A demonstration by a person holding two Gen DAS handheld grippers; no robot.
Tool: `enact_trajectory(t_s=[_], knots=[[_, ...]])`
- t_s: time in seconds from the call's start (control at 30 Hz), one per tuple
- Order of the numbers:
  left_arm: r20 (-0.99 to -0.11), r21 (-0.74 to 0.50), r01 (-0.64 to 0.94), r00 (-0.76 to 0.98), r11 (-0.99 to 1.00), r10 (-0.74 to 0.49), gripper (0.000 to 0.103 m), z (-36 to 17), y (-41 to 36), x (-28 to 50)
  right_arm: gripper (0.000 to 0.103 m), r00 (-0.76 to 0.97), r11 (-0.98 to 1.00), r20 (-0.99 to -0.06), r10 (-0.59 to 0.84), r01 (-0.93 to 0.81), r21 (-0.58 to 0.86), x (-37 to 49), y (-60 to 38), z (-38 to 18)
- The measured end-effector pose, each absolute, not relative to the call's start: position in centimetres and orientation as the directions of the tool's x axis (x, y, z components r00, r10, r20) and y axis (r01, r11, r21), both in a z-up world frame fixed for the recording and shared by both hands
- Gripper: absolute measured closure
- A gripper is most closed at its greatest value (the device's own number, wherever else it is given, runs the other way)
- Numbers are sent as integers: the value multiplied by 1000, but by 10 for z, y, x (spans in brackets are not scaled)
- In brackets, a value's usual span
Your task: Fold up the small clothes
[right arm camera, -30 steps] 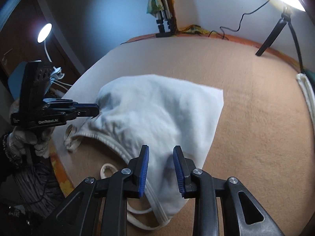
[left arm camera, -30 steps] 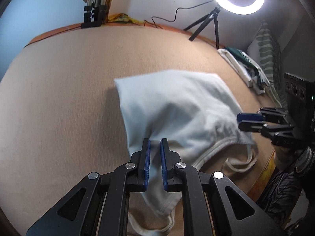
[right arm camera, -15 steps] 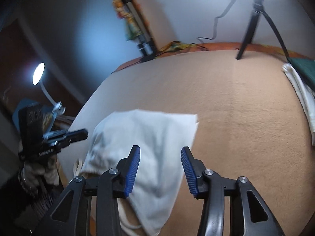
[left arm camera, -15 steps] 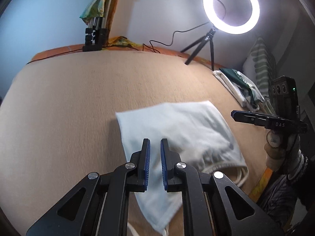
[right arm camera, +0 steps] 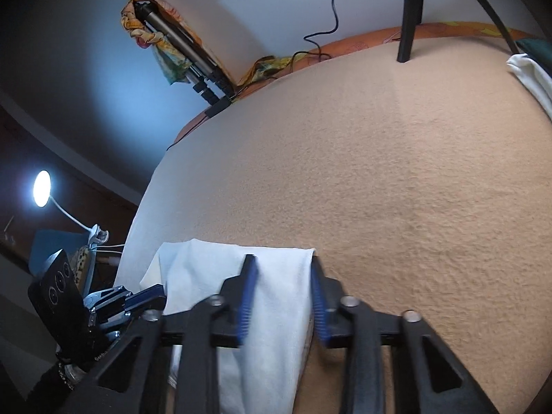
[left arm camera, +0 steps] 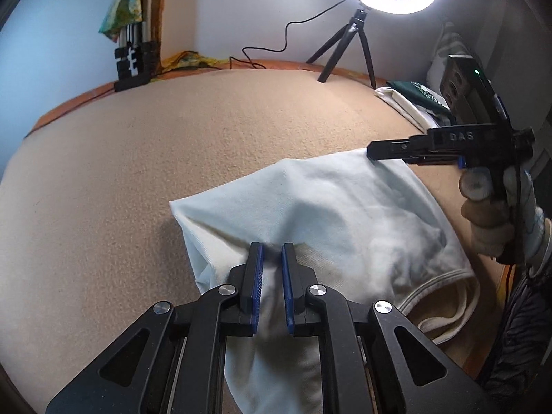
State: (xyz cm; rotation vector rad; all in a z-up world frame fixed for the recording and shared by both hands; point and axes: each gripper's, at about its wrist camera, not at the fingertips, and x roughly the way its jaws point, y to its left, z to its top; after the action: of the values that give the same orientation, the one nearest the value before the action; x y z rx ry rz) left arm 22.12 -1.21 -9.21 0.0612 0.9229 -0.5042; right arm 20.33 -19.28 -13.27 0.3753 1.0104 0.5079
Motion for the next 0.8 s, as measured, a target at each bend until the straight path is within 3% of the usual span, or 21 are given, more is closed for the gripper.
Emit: enact_trajectory(t_s=[0.1,0.23,0.27,0.3,0.33,0.37,0.4,0.47,0.63,0.8], knots=[[-771,-173,440,496,881,-399,94,-92,-8,220,100,465,857,-722,512,-221,465,208,-190,-133],[-760,-278,347,490,896,-426,93,-81,13,217,100,495,856,-707,505,-182,484,204,-204,-130],[-752,-298,325,499,897,-431,88,-76,21,214,95,499,853,-702,509,-181,490,203,-208,-129],[-747,-322,298,503,899,-434,68,-73,28,210,94,504,850,-696,511,-173,498,202,-213,-127],[-743,-361,253,504,898,-441,59,-69,39,205,91,504,842,-689,520,-168,513,202,-217,-126],[-730,-404,224,506,887,-460,51,-67,48,199,81,499,829,-680,537,-161,536,201,-223,-126],[-721,-436,205,503,876,-476,51,-67,53,196,71,495,816,-671,552,-154,557,199,-228,-126],[-711,-506,151,485,849,-510,51,-70,66,188,65,496,810,-666,557,-148,568,197,-236,-127],[-664,-675,-3,439,738,-606,51,-96,90,175,61,446,762,-647,619,-143,631,194,-245,-138],[-635,-719,-10,416,695,-651,51,-104,81,175,61,409,732,-633,658,-149,665,198,-241,-151]])
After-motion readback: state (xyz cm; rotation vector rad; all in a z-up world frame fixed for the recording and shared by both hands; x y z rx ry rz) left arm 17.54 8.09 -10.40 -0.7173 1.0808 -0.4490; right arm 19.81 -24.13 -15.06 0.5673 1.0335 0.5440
